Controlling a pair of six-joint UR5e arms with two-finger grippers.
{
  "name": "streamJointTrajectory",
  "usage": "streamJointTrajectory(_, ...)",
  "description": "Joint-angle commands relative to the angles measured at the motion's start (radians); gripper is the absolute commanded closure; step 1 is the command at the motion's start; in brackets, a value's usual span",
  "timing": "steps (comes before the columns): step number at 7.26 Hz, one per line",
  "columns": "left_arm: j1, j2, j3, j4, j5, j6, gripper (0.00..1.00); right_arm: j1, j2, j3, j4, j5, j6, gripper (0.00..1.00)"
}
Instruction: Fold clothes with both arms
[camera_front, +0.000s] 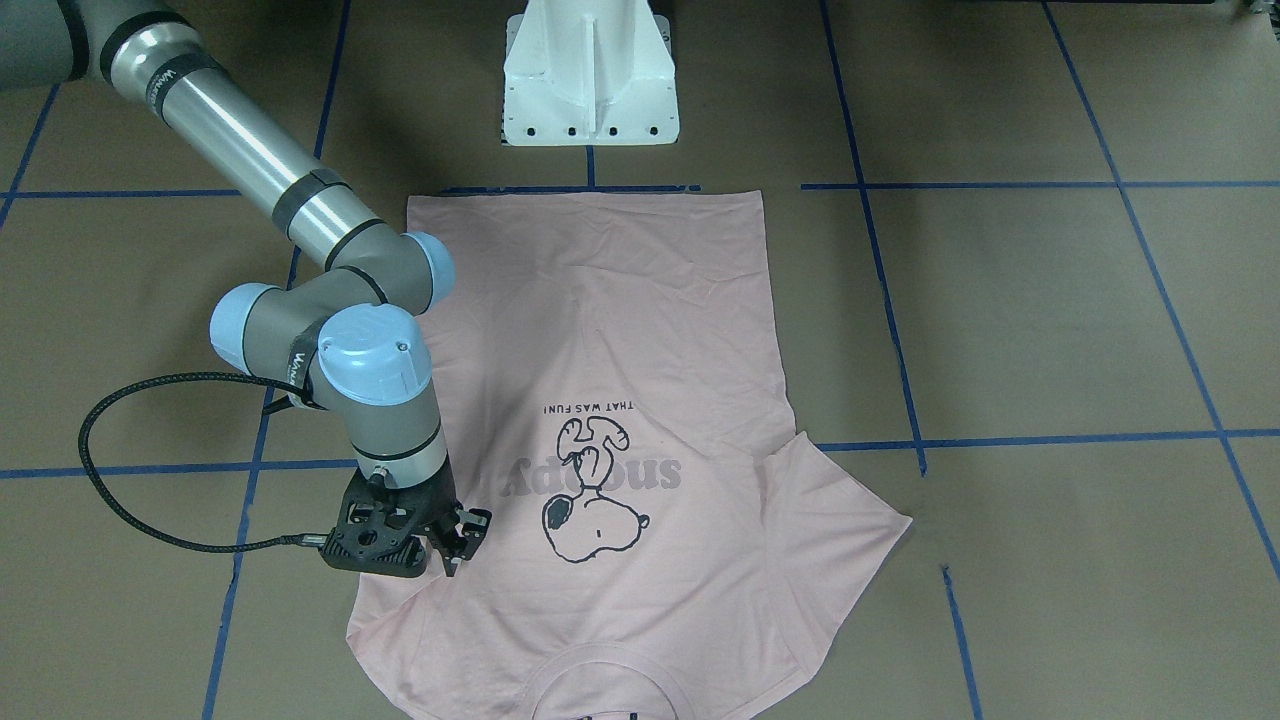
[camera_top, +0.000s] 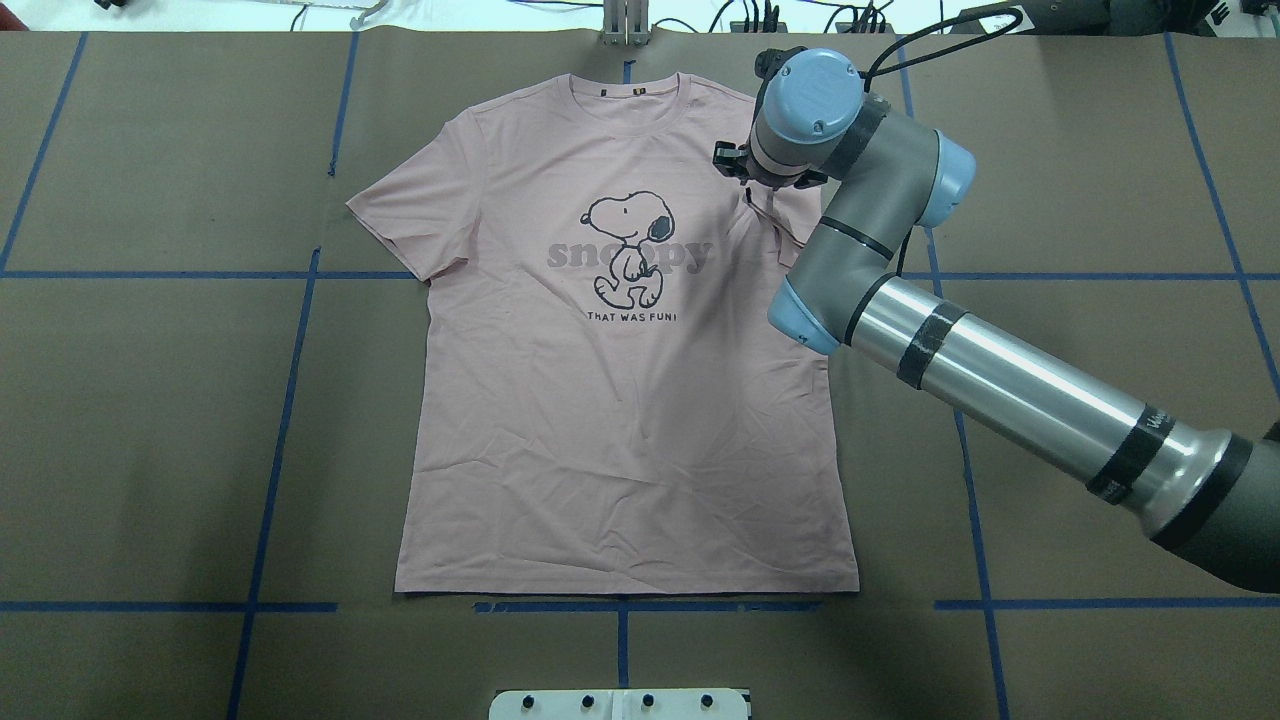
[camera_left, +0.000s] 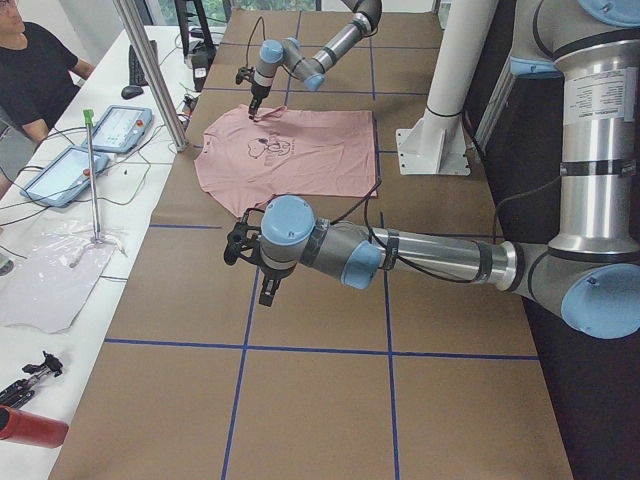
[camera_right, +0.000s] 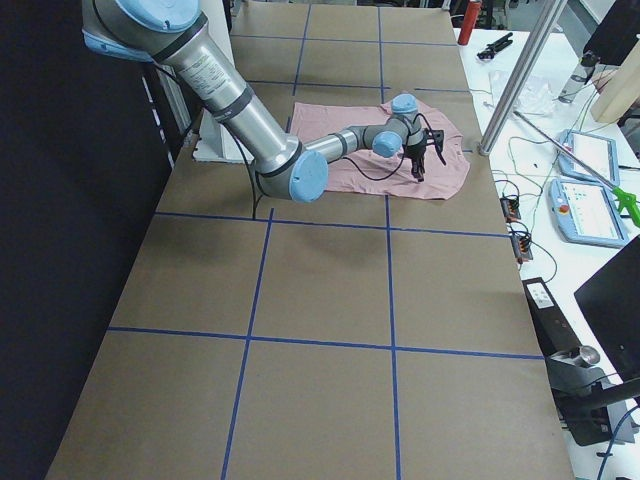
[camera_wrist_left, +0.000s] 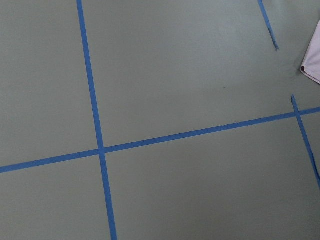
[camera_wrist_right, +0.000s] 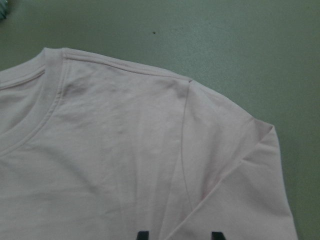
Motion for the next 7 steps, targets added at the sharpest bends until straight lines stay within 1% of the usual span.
streamJointTrajectory(1,0.175,-0.088,0.018,-0.174,0.038,-0.323,0.00,0.023,-0.071,0.164,-0.039,0.038,-0.021,0.00)
streamJointTrajectory(2,0.302,-0.167,0.023,-0.169,0.201,-0.453,0.00,0.043,-0.137,0.280,-0.077,0.102,-0.021,0.00)
streamJointTrajectory(3,0.437,-0.274,0.088,-0.179,0.303,-0.606,0.00,0.057,-0.235,0.413,-0.079,0.156,-0.019,0.00)
streamJointTrajectory(4,0.515,-0.429,0.235,-0.175,0.311,-0.694,0.01,0.059,-0.316,0.523,-0.080,0.175,-0.018,0.00)
streamJointTrajectory(5,0.529,-0.540,0.378,-0.182,0.311,-0.769,0.03,0.060,-0.366,0.578,-0.079,0.192,-0.015,0.00)
streamJointTrajectory(6,0.547,-0.602,0.475,-0.199,0.311,-0.781,0.09,0.060,-0.400,0.605,-0.076,0.193,-0.018,0.00)
streamJointTrajectory(7,0.555,-0.614,0.527,-0.260,0.319,-0.785,0.11,0.062,-0.417,0.617,-0.073,0.201,-0.019,0.00)
